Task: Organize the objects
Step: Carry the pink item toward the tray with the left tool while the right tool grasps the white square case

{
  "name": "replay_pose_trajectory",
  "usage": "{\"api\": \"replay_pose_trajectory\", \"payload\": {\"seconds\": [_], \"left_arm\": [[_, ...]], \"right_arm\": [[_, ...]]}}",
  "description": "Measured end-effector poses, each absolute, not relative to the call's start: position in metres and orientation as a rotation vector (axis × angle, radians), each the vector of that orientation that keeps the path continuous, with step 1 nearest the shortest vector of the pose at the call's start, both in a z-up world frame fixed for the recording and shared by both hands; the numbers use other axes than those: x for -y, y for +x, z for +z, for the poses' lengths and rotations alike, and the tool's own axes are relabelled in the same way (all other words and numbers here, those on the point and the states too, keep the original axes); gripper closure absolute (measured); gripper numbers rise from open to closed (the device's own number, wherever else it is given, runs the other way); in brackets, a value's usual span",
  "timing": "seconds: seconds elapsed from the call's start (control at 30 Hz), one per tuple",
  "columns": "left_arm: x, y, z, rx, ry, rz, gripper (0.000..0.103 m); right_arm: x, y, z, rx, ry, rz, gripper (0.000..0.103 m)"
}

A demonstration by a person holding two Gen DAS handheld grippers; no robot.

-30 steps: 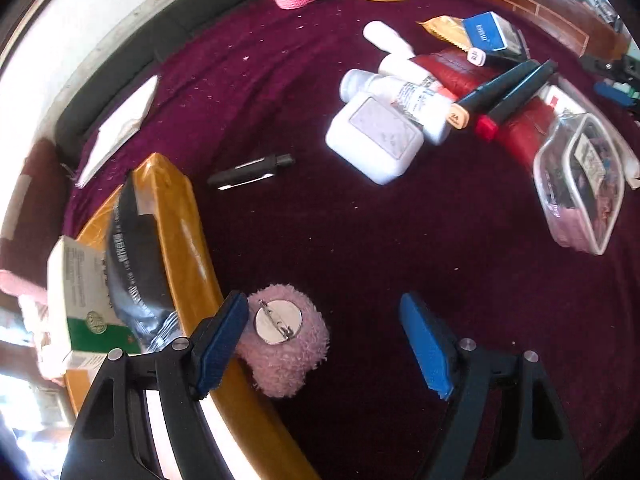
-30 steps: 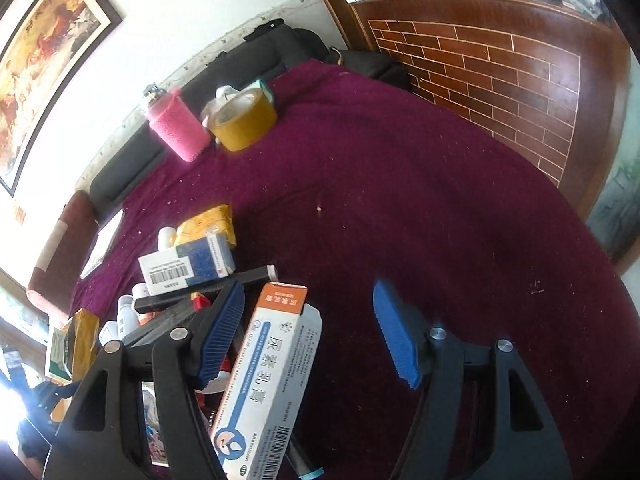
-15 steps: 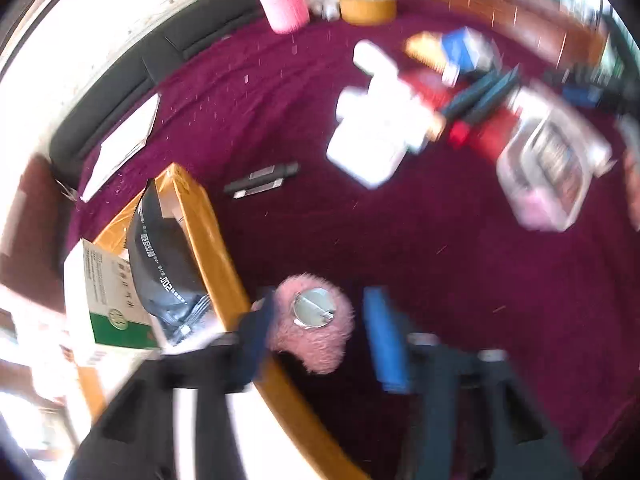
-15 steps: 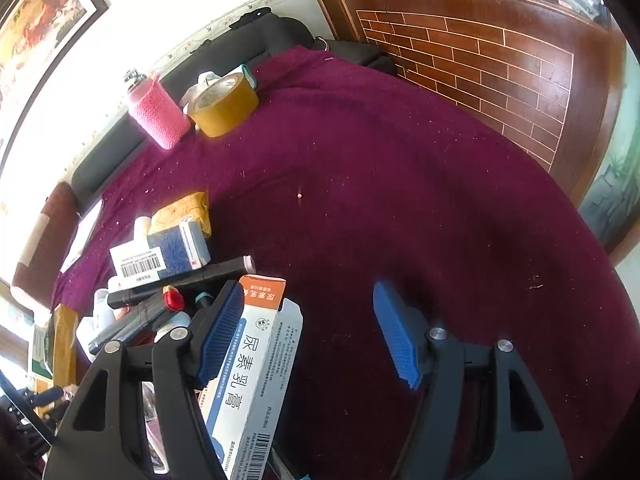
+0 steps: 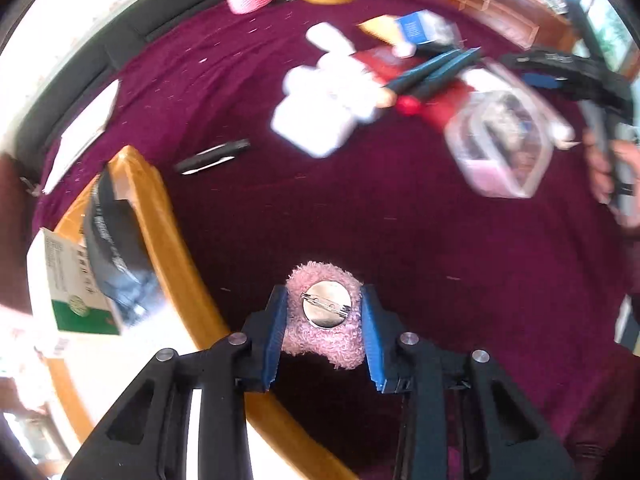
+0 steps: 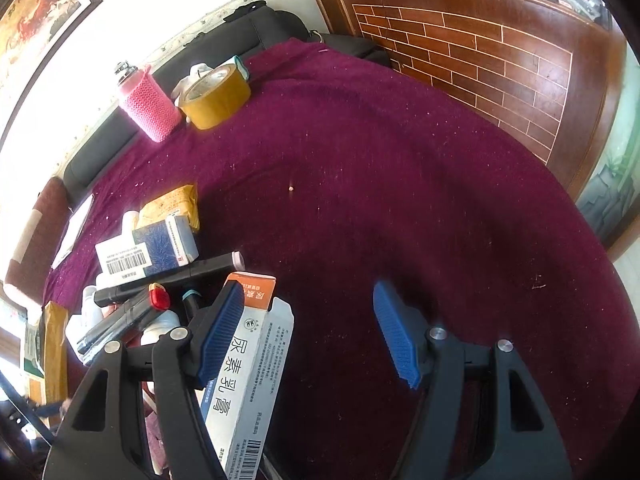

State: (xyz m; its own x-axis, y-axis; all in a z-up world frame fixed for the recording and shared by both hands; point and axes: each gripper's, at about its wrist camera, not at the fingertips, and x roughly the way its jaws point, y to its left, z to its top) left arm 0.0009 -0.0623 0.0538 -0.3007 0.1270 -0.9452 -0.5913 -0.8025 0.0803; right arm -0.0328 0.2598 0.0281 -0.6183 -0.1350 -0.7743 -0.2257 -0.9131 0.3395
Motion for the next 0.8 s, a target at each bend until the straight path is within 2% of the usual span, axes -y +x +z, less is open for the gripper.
{"api": "replay_pose_trajectory", "payload": {"seconds": [0.13,0.17,0.2,0.3,0.33,0.43,0.47,0.5,0.53,0.7,0.8], "left_arm": [[0.045,0.015,0.048,-0.682,-1.457,2.187,0.062],[0.041,0.015,0.043,-0.732,-1.458,2.183,0.053],[0.036,0.018,0.034,-0.793,-1.484,2.162,0.047],[0.032,0.015,0.034,-0.748,-1.457,2.205,0.045],[0.03,0.014,0.034,-0.729,-1.458,2.234,0.047],[0.023,0.024,0.037,-0.705,-1.41,2.324,0.072],[0.024,0.03,0.04,-0.659,-1.397,2.332,0.075],[0.027,0.037,0.048,-0.523,-1.378,2.326,0.076],[0.03,0.047,0.056,-0.458,-1.351,2.332,0.084],[0.046,0.091,0.095,-0.22,-1.131,2.392,0.084],[0.064,0.109,0.113,-0.068,-1.027,2.438,0.084]], "right_arm": [[-0.259,-0.032,0.029,-0.64,-1.347,2.709,0.037],[-0.26,-0.032,0.029,-0.644,-1.347,2.708,0.037],[-0.26,-0.031,0.029,-0.646,-1.347,2.707,0.037],[-0.261,-0.031,0.029,-0.641,-1.337,2.703,0.037],[-0.26,-0.032,0.029,-0.635,-1.33,2.703,0.037],[-0.261,-0.031,0.032,-0.609,-1.302,2.706,0.037],[-0.262,-0.029,0.033,-0.603,-1.286,2.706,0.037],[-0.264,-0.028,0.034,-0.605,-1.268,2.708,0.037],[-0.265,-0.027,0.035,-0.609,-1.25,2.708,0.037],[-0.265,-0.027,0.038,-0.611,-1.23,2.732,0.037],[-0.257,-0.022,0.05,-0.544,-1.203,2.74,0.037]]}}
